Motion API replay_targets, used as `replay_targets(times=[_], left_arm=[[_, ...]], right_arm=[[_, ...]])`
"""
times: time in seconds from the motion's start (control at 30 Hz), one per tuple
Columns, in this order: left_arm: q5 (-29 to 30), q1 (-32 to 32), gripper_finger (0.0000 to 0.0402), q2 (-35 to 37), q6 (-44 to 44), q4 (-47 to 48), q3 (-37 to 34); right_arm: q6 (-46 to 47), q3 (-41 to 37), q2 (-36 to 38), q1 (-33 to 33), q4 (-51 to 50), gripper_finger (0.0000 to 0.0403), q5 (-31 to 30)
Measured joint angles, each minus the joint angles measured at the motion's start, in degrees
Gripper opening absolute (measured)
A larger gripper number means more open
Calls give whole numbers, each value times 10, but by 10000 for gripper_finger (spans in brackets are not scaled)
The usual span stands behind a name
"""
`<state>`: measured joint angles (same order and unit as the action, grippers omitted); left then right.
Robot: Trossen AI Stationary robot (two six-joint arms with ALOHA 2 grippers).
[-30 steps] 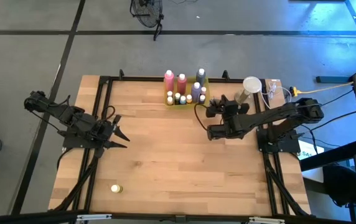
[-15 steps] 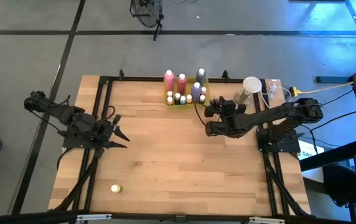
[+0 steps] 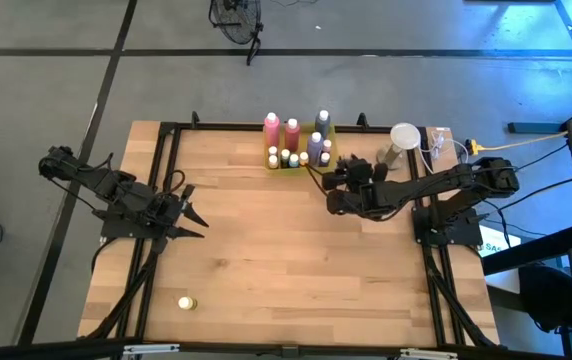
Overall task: Pick & Place Paint Supplies
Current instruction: Put the silver paint brush into the white cup, then put the small yellow paint bottle into the yellow bin
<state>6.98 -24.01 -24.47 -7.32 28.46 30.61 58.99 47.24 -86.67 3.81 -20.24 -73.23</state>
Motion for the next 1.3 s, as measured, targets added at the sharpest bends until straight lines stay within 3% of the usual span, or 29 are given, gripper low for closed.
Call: replay_targets(times=[0.23,0.6,0.73,0.87,0.93,1.07,1.17,1.3], left_arm=[[0,0,127,0,0,0,0],[0,0,128,0,0,0,0],[4,0,127,0,4,0,0],[44,0,127,0,5,9,0],[73,0,128,0,3,22,-1],[147,0,128,-1,-26,32,-15],[176,0,127,-3,-18,32,-22],[200,1,127,-2,-9,22,-22]], right_arm=[[-16,0,0,0,14,242,28],[-36,0,0,0,20,250,57],[-103,33,7,2,41,250,44],[-209,88,10,14,70,250,53],[-267,109,10,21,108,250,93],[-390,130,10,37,214,250,251],[-429,130,10,50,259,250,346],[-426,130,10,67,265,250,359]])
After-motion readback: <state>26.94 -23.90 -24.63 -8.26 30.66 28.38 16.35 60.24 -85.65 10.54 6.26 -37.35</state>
